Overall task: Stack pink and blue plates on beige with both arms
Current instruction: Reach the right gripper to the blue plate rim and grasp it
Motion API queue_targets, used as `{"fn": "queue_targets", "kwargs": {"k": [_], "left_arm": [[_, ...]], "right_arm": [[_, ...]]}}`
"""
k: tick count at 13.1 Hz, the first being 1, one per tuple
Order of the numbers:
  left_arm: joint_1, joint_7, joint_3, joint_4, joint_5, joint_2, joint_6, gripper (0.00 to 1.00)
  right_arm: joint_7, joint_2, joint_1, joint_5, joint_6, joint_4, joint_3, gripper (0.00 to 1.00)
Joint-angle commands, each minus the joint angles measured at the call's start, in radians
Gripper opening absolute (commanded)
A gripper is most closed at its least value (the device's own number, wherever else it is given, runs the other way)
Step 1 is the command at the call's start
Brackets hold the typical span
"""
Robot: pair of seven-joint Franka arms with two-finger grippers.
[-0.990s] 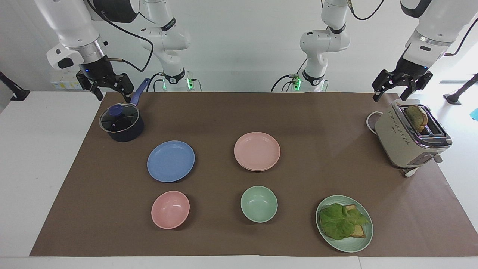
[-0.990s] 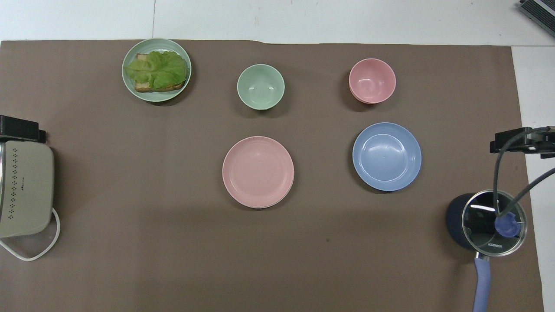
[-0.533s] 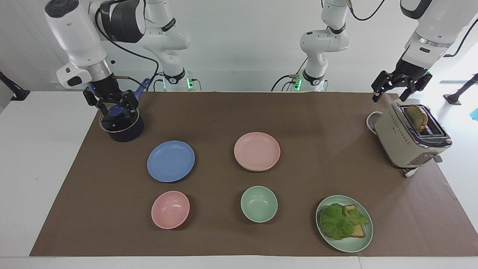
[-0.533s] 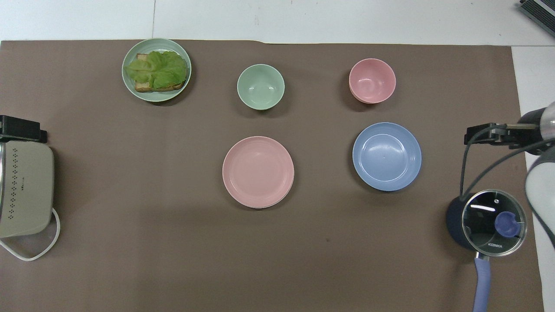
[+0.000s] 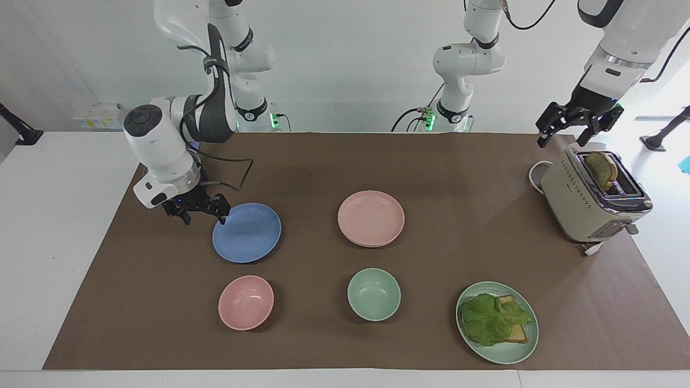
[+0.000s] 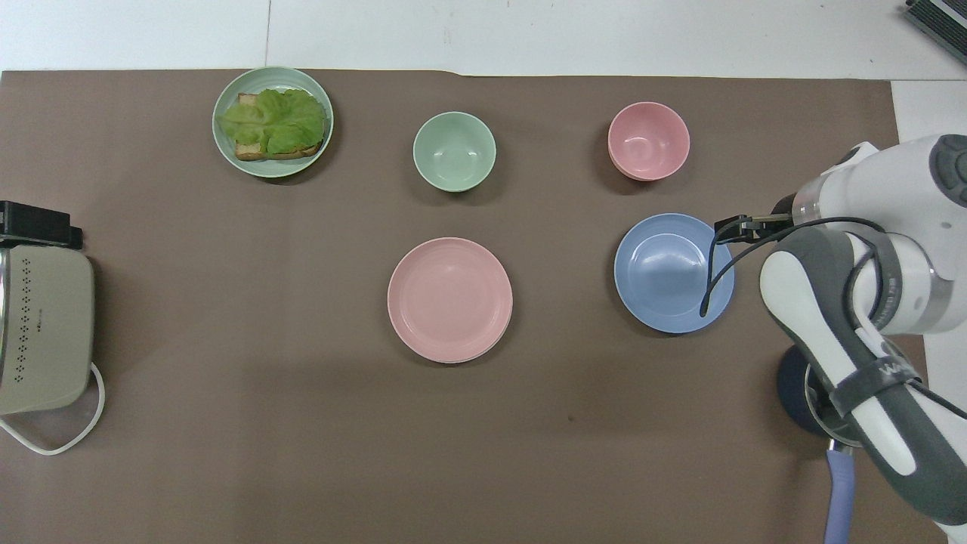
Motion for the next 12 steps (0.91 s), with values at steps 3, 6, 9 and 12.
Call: {"fn": "queue_targets", "kwargs": {"k": [3,6,9,12], "left_arm": [[-0.009,0.007,0.006,-0.002,0.020,-0.005,-0.013,1.00],[-0.010,0.005,0.006,-0.002,0.020,-0.005,-0.013,1.00],[-0.010,0.005,0.005,-0.002,0.020,-0.005,-0.013,1.00],[-0.010,0.005,0.005,-0.002,0.020,-0.005,-0.013,1.00]], "right_arm": [[-0.203,0.066,-0.020,0.129,0.106,-0.081,0.000,1.00],[-0.234,0.086,-0.032,0.131,0.112,-0.084,0.000,1.00],[-0.245,0.089,-0.032,0.133,0.111,-0.092,-0.001,0.14],[-0.223,0.097,-0.034,0.133,0.091,-0.081,0.000,0.00]]}}
